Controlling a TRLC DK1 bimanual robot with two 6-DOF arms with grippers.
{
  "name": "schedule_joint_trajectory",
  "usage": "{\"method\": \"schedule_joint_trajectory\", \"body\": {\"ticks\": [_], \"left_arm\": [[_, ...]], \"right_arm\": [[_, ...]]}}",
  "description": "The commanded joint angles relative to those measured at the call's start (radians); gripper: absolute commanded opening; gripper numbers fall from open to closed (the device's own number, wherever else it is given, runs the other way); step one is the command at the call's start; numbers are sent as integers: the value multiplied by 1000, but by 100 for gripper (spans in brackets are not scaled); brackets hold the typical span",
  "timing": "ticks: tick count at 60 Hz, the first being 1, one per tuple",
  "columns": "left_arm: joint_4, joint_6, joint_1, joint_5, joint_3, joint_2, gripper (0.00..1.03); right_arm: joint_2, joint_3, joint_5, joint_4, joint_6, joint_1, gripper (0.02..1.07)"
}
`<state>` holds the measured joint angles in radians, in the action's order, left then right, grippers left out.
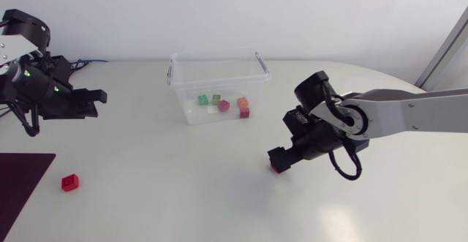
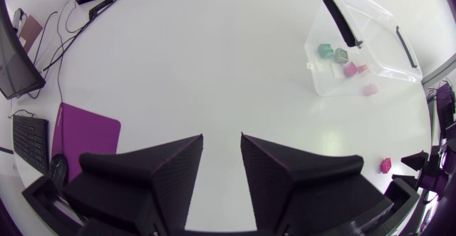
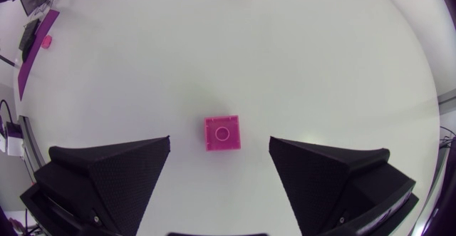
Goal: Place the duplo bricks in the container
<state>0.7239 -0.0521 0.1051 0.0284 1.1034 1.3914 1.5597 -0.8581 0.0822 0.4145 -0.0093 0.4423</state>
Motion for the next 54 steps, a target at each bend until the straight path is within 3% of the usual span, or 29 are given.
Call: {"method": "schedule_joint_trajectory", "body": {"ticks": [1, 4, 7, 9, 18, 34, 46, 49, 53, 54], "left_arm": [[8, -22, 11, 22, 10, -20, 41], [48, -37, 41, 84, 1, -17, 55], [97, -42, 81, 99, -8, 6, 87], [118, -46, 113, 99, -19, 24, 99], [149, -89, 223, 99, -57, 175, 99], [118, -107, 298, 99, -43, 426, 99], [111, -158, 315, 93, -16, 521, 84], [101, -172, 314, 91, -13, 521, 75], [86, -181, 317, 85, -11, 517, 52], [86, -181, 317, 85, -11, 517, 51]], "right_arm": [[19, -1, 4, -14, -20, 15, 102], [11, 4, 4, -14, -20, 16, 102], [7, 8, 4, -14, -20, 16, 102], [5, 10, 4, -14, -20, 16, 102], [5, 11, 4, -11, -20, 24, 102], [-15, 31, -1, 1, -15, 32, 102], [-27, 41, -10, 9, -17, 32, 102], [-30, 41, -10, 12, -17, 32, 102], [-33, 41, -12, 15, -15, 35, 102], [-33, 41, -13, 15, -15, 36, 102]]}}
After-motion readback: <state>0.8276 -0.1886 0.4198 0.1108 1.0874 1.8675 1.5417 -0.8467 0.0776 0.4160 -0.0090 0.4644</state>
